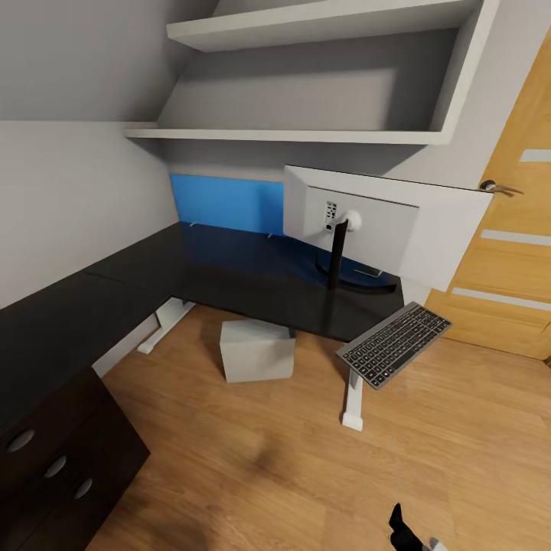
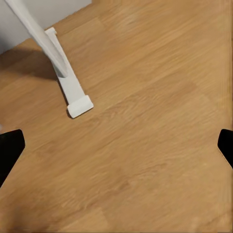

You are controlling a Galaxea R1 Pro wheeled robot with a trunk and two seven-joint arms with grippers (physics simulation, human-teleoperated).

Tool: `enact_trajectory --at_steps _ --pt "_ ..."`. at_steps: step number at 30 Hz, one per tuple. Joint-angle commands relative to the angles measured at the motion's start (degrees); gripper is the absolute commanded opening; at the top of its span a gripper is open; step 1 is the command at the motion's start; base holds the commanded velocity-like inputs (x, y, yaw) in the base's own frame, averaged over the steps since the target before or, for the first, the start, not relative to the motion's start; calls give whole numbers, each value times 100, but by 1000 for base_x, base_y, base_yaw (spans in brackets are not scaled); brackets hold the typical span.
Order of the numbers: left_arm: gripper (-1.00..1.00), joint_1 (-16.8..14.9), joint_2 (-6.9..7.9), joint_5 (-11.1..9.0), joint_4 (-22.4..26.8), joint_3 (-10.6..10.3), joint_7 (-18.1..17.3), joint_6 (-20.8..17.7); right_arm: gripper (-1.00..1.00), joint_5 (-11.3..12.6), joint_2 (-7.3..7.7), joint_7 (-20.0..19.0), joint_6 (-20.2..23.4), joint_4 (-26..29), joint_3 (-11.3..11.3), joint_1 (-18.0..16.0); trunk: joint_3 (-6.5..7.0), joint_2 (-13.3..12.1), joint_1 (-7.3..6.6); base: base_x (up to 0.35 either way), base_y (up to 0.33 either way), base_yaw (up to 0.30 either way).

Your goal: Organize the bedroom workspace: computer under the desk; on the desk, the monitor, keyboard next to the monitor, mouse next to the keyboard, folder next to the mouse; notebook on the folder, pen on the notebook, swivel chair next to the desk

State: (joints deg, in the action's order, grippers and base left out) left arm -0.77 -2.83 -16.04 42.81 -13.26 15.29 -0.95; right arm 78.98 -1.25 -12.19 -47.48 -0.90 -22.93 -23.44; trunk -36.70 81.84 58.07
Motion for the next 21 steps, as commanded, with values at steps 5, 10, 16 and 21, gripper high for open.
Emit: enact_trajectory --at_steps 5,10,16,21 --pt "100 -2 16 -48 8 -26 48 -10 100 -26 -18 -34 29 -20 -84 -3 -5 3 0 0 0 0" --pt "100 -2 19 -53 8 -20 57 -35 100 -756 -156 -32 18 -27 -323 4 -5 3 0 0 0 0" --pt "100 -2 19 -86 10 65 75 -55 100 -1396 -172 -2 35 -39 -420 13 -5 3 0 0 0 0" --pt "100 -2 4 -93 8 203 64 -27 100 -1534 -212 12 31 -34 -457 15 -5 3 0 0 0 0"
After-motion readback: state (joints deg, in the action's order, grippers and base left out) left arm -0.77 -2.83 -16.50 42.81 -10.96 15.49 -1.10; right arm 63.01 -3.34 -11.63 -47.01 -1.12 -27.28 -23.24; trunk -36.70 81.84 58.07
